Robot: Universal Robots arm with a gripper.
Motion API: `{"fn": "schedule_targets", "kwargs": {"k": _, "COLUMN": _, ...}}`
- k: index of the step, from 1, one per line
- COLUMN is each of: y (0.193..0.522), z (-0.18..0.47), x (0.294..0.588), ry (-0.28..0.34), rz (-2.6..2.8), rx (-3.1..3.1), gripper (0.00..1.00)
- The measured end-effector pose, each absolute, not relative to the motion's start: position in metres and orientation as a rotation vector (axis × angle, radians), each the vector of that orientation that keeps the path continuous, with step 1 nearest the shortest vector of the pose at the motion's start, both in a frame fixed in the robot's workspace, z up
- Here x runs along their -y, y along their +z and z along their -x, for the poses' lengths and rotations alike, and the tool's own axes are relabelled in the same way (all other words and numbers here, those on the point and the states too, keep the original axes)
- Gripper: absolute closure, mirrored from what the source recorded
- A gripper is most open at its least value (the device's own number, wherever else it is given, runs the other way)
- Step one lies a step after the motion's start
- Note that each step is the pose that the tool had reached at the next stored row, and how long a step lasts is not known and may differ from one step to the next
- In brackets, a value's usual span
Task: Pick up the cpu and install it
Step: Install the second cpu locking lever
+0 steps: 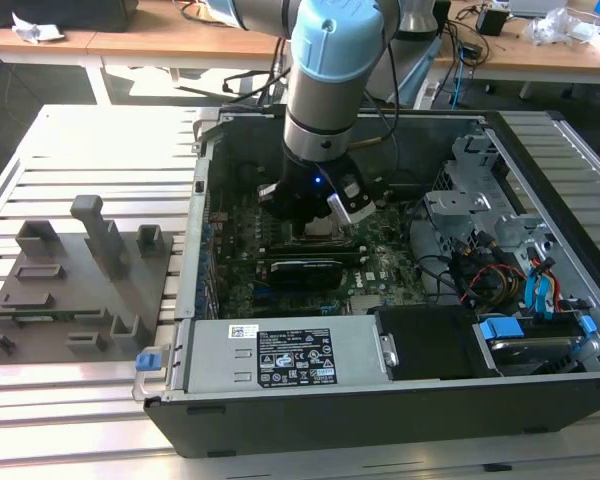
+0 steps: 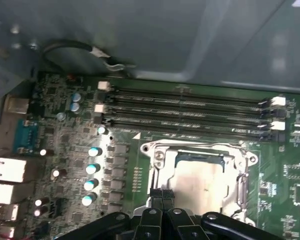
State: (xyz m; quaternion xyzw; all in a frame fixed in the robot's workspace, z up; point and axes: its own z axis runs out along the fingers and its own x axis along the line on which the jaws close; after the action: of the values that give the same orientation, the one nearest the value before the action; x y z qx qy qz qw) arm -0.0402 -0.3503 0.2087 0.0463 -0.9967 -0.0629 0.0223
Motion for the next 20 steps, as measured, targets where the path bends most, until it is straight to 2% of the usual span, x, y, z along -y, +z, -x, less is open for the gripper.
{"fn": "schedule_targets", "kwargs": {"k": 12, "y": 0.209, "z": 0.004, "x": 0.332, "ry": -0.061, "rz": -0.137, "rx": 3.068, "gripper": 0.89}}
{"fn": "schedule_targets", "kwargs": {"k": 14, "y": 0.209, "z": 0.0, "x": 0.327, "ry": 0.002, "rz": -0.135, "rx": 3.066, "gripper": 0.89}}
{"fn": "schedule_targets", "kwargs": {"k": 20, "y": 0.22, "z": 0.0, "x": 0.316, "ry": 0.116, "rz": -0.13, "rx": 3.061, "gripper": 0.89}}
